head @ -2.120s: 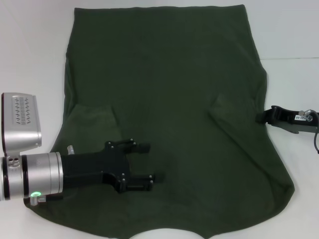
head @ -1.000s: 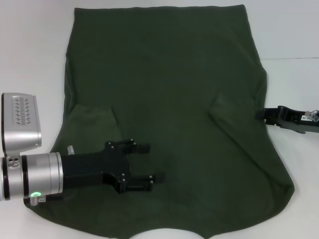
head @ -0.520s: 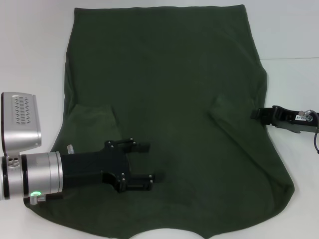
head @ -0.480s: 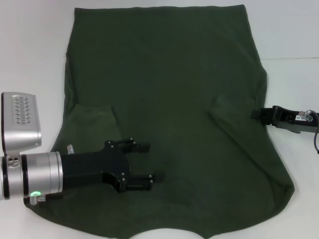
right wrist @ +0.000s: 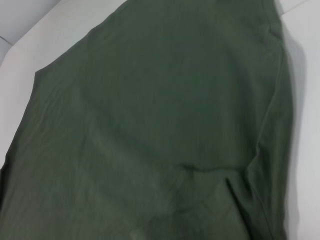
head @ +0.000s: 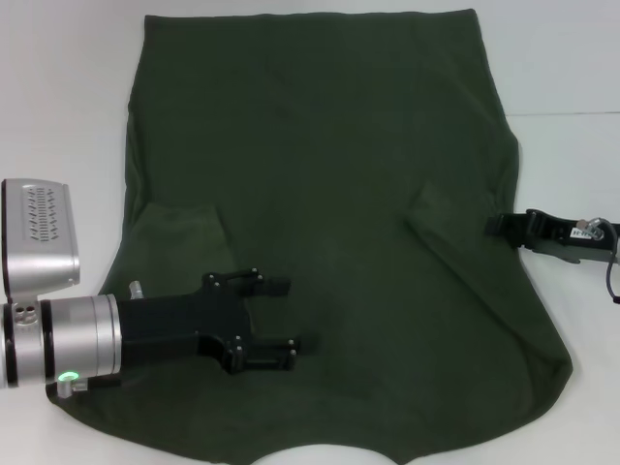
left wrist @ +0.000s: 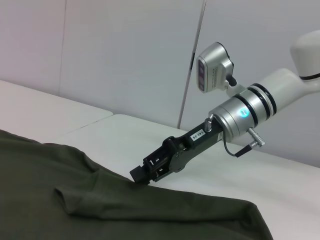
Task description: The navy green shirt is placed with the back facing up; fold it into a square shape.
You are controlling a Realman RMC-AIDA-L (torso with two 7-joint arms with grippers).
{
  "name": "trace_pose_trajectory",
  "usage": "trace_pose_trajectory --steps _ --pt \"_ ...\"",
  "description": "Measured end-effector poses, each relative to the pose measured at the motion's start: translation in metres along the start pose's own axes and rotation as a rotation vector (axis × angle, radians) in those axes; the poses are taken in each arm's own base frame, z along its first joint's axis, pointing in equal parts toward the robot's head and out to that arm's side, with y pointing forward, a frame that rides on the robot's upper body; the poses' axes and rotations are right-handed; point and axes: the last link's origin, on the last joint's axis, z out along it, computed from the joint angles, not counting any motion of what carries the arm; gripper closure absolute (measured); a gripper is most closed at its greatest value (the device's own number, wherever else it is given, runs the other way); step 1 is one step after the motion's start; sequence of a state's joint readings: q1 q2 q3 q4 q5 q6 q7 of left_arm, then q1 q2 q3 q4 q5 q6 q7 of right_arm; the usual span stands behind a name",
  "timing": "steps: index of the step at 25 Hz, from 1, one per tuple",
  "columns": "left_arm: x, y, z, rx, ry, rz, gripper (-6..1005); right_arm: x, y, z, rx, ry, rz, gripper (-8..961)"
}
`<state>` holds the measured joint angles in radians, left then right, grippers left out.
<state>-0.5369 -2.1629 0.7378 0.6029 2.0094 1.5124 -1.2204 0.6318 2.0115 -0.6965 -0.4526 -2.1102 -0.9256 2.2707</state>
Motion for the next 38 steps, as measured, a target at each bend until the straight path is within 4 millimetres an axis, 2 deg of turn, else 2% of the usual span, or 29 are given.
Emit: trace_pose_trajectory --steps 9,11,23,30,38 --pt "0.000 0.000 0.000 0.000 0.000 0.001 140 0.002 0.003 0.002 -0.008 -0.002 0.007 532" --pt "0.000 0.000 0.000 0.000 0.000 0.001 139 0.002 0.003 0.003 -0.007 0.002 0.004 720" --pt "0.000 0.000 0.000 0.001 0.001 0.001 139 0.004 0.002 0.003 -0.004 0.008 -0.001 948" --pt "0.001 -0.002 -0.003 0.012 0.002 0.005 139 0.007 0.007 0.002 -0.039 0.026 -0.028 954" --pt "0.001 -0.004 -0.010 0.038 0.024 -0.006 139 0.014 0.038 0.011 -0.162 0.085 -0.097 952"
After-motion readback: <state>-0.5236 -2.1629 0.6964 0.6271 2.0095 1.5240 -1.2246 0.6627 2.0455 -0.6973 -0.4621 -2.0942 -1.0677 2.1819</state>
